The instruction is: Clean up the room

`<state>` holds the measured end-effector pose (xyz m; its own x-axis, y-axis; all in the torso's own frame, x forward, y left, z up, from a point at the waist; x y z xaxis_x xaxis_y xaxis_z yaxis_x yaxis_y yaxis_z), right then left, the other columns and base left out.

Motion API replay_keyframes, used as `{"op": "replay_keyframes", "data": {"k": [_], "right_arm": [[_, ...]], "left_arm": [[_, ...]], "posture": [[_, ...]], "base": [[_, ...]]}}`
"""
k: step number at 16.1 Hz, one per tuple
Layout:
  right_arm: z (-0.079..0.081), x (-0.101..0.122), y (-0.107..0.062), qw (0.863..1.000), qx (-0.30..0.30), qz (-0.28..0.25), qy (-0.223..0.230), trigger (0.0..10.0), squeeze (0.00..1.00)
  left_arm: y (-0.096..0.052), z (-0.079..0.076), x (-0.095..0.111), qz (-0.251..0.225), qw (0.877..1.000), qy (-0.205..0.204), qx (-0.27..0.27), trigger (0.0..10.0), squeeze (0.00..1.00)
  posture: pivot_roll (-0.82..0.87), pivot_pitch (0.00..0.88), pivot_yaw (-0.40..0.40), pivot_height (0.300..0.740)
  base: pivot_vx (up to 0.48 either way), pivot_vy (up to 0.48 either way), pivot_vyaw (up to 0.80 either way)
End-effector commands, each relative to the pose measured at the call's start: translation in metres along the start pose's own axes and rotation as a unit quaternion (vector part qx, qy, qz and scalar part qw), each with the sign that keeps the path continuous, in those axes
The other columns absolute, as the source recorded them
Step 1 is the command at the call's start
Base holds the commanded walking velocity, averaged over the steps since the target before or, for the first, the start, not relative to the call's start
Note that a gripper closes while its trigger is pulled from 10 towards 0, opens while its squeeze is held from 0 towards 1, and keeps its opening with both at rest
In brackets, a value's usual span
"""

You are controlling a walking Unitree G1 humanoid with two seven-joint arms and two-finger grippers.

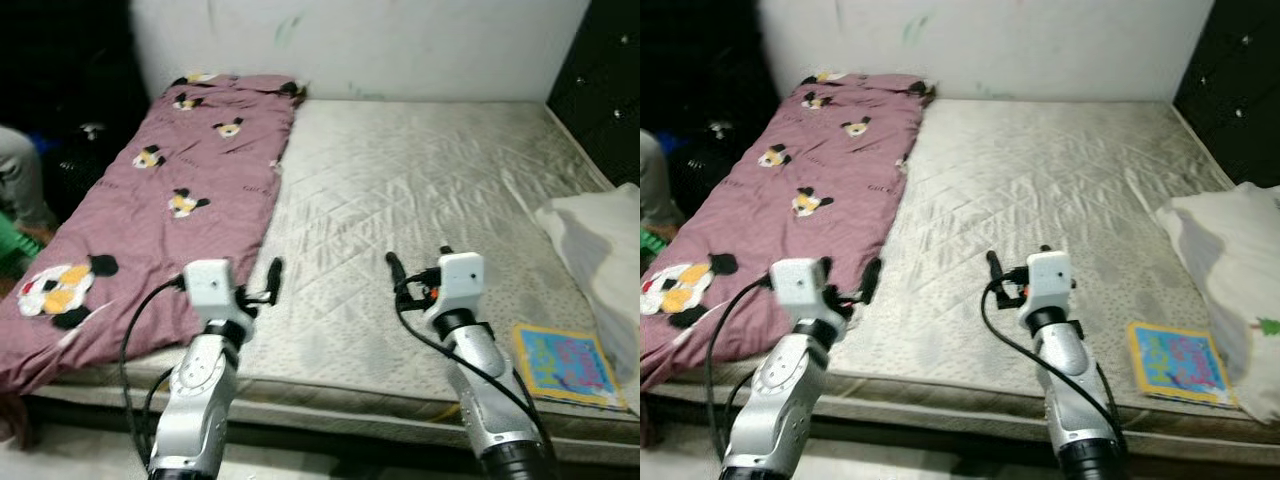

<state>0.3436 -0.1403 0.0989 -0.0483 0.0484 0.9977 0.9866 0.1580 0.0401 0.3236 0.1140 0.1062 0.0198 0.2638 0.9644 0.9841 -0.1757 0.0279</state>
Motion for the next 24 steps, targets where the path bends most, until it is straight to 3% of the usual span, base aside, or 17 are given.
{"op": "replay_keyframes", "data": {"k": [1, 9, 11, 14, 24], "right_arm": [[0.0113, 0.0060, 0.0040, 1.000, 0.018, -0.010, 0.000, 10.0, 0.00], [0.0123, 0.0035, 0.0038, 1.000, 0.019, -0.006, 0.002, 10.0, 0.00], [0.0126, 0.0034, 0.0040, 1.000, 0.019, -0.006, 0.005, 10.0, 0.00], [0.0118, 0.0033, 0.0040, 1.000, 0.018, -0.007, 0.004, 10.0, 0.00], [0.0085, 0.0007, 0.0028, 1.000, 0.012, -0.002, 0.001, 10.0, 0.00]], "left_arm": [[-0.0031, 0.0077, 0.0011, -0.006, 1.000, 0.001, 0.014, 10.0, 0.00], [-0.0054, 0.0044, 0.0009, -0.008, 1.000, -0.010, -0.001, 10.0, 0.00], [-0.0058, 0.0008, 0.0027, -0.013, 1.000, -0.011, -0.015, 10.0, 0.00], [-0.0063, 0.0003, 0.0029, -0.014, 1.000, -0.011, -0.019, 10.0, 0.00], [-0.0066, 0.0012, 0.0015, -0.009, 1.000, -0.013, -0.016, 10.0, 0.00]], "posture": [[0.02, 0.042, 0.020, 0.740], [0.03, 0.033, 0.014, 0.740], [0.03, 0.033, 0.014, 0.740], [0.02, 0.034, 0.016, 0.740], [0.02, 0.046, 0.017, 0.740]], "base": [[0.000, 0.000, 0.00], [0.000, 0.000, 0.00], [0.000, 0.000, -0.80], [0.260, 0.000, -0.59], [0.301, 0.000, 0.00]]}}
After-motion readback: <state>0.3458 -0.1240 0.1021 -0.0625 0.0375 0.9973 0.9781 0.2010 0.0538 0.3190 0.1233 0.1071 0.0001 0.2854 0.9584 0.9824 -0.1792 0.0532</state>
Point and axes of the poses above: a point about 5 cm out from each wrist's last joint towards the gripper, its own y axis pointing out of the wrist towards the gripper, its own x axis along the axis of the wrist's last joint, z = x × y, the point moved 4 cm from there along y, pointing out of the wrist towards the gripper, and after that the axes turned 2 degrees about -y, right-handed, at the moved point
